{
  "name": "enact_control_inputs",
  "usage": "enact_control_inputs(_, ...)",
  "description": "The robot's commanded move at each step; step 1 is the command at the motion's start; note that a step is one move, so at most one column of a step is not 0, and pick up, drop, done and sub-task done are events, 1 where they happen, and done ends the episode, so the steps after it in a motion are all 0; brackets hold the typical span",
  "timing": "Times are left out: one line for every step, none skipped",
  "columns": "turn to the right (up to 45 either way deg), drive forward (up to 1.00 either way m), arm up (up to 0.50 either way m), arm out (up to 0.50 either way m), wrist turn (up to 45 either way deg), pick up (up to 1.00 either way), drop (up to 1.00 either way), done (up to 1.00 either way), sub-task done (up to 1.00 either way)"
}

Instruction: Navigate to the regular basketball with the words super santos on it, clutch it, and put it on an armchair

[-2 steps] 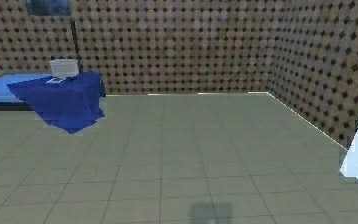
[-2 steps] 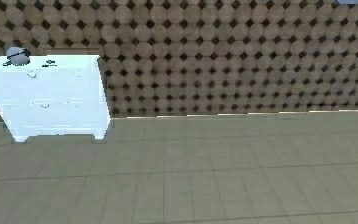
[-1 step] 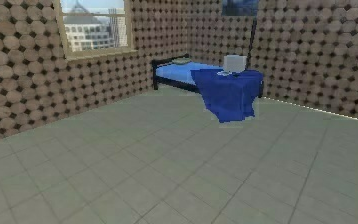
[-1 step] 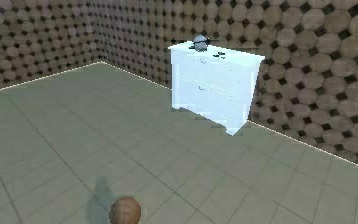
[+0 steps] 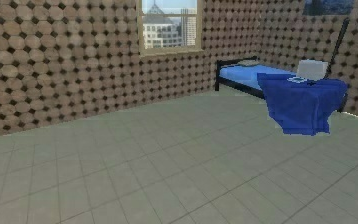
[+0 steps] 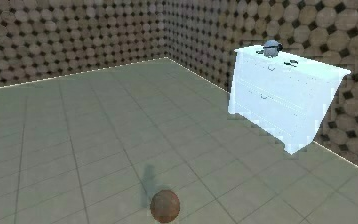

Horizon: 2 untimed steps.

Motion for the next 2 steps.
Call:
enact_control_inputs(0.0,0.0,0.16,0.0,0.0,0.0,0.0,0.0,0.0)
enact_control_inputs(0.0,0.0,0.0,0.46,0.0,0.0,0.0,0.0,0.0)
